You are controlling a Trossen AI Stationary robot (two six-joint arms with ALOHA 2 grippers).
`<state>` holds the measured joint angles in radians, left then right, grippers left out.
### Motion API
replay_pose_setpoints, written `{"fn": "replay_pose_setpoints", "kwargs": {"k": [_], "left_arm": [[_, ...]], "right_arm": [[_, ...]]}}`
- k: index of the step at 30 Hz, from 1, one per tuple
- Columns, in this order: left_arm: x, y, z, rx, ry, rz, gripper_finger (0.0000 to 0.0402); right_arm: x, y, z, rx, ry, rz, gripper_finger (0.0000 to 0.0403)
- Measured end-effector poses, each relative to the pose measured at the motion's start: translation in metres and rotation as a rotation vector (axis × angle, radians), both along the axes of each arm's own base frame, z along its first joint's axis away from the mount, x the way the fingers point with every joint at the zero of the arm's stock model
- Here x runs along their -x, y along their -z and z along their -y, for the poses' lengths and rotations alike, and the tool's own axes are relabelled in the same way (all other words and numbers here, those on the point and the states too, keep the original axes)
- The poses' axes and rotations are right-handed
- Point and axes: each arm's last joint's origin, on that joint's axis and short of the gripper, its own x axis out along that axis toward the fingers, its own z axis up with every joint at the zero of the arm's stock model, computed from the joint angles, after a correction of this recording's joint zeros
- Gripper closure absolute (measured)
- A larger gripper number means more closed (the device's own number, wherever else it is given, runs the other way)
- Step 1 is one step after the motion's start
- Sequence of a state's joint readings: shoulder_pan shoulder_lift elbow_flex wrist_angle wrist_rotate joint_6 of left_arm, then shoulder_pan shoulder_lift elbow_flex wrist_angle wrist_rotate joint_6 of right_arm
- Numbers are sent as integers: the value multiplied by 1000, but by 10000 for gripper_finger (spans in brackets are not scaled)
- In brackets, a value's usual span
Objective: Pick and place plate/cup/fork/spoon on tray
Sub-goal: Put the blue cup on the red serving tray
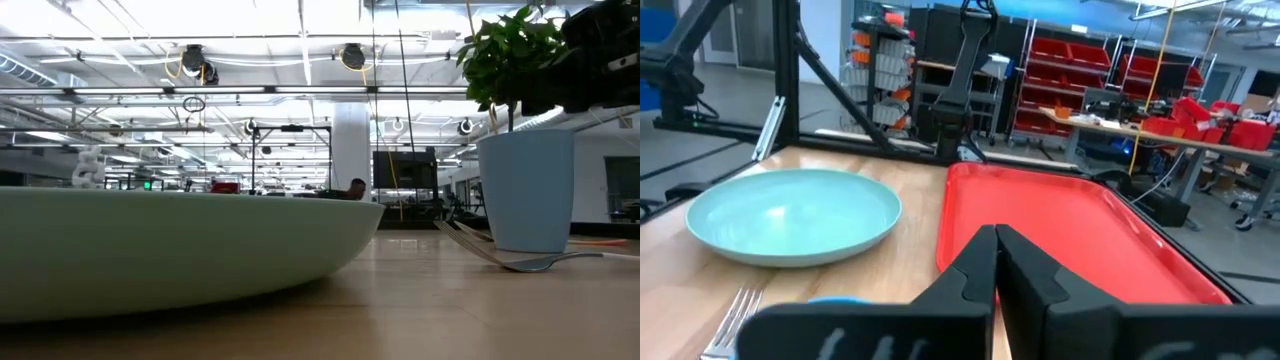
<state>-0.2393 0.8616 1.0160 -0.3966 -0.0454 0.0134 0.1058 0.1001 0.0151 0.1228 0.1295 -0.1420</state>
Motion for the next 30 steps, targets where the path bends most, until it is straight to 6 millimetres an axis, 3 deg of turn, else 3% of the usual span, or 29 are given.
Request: {"fn": "replay_pose_setpoints", "kwargs": {"k": [6,12,16,21,30], "left_arm": [[-38,24,19,-89,-104,-233,381],[-67,56,32,-106,-128,-391,381],[-78,69,35,-169,-186,-430,380],[-83,71,30,-177,-215,-431,380],[-85,70,28,-162,-229,-411,380]], "right_arm": [[0,-1,0,-52,-1,11,403],[2,-20,0,-191,-21,205,403],[0,-15,0,-207,-22,128,403],[-1,-56,-2,-286,-75,104,403],[-27,-105,-10,-263,7,-179,403]]}}
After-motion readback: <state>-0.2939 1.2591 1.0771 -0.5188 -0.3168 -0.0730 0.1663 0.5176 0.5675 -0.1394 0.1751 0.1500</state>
